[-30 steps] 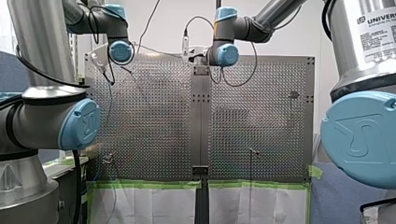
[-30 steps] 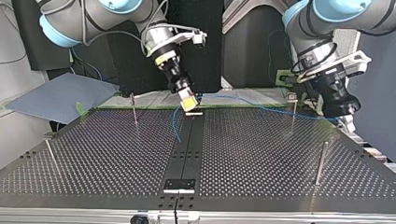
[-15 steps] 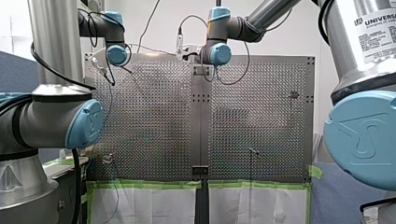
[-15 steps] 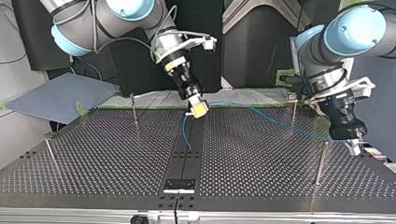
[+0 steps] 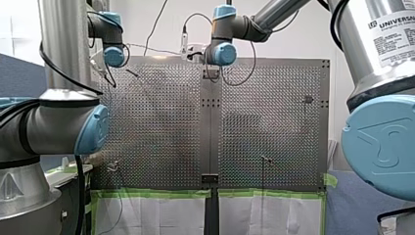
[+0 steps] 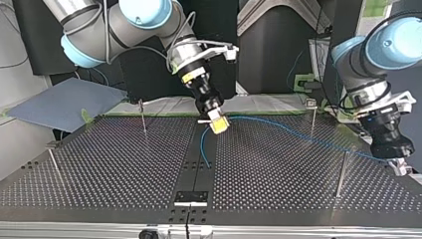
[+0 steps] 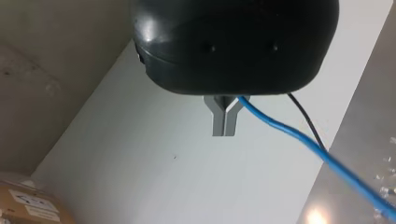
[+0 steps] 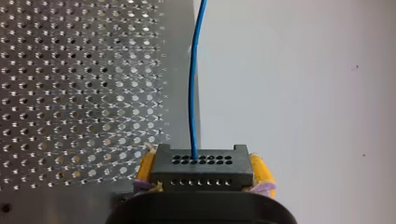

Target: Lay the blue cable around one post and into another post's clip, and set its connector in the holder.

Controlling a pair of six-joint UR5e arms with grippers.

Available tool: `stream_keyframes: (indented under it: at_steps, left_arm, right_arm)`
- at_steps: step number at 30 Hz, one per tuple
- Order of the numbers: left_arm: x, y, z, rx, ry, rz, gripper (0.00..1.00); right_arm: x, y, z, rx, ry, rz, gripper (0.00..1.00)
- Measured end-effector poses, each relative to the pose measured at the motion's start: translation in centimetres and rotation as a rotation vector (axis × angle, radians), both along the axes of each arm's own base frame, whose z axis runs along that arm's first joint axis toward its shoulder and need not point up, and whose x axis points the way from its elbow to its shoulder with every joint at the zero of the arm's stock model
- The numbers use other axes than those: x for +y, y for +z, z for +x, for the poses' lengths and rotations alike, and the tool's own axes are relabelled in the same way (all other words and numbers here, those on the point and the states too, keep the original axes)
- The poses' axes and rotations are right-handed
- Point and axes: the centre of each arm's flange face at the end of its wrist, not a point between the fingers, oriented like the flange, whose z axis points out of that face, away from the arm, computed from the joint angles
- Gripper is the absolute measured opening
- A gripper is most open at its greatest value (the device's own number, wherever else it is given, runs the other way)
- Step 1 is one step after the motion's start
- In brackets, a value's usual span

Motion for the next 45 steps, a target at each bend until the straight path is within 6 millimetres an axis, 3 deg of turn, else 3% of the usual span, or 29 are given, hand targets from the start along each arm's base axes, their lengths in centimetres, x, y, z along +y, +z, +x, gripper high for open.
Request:
stream_keyframes:
  at_steps: [14,26,34,45]
  left_arm:
    - [4.7,-2.5,3.7,0.050,-0.014,0.004,0.00]
    - [4.9,-3.5,7.1,0.120,-0.076,0.058,0.00]
    - [5.9,-3.6,7.3,0.126,-0.049,0.053,0.00]
    - [6.1,-5.1,8.3,0.151,-0.063,0.056,0.00]
  right_arm:
    - [-0.6,0.9,0.6,-0.018,-0.028,0.000,0.00]
    - [-2.7,-1.0,2.7,-0.006,-0.044,0.016,0.00]
    - [-3.9,-1.5,3.6,-0.008,-0.050,0.015,0.00]
    - [-5.0,-2.5,5.1,-0.003,-0.047,0.020,0.00]
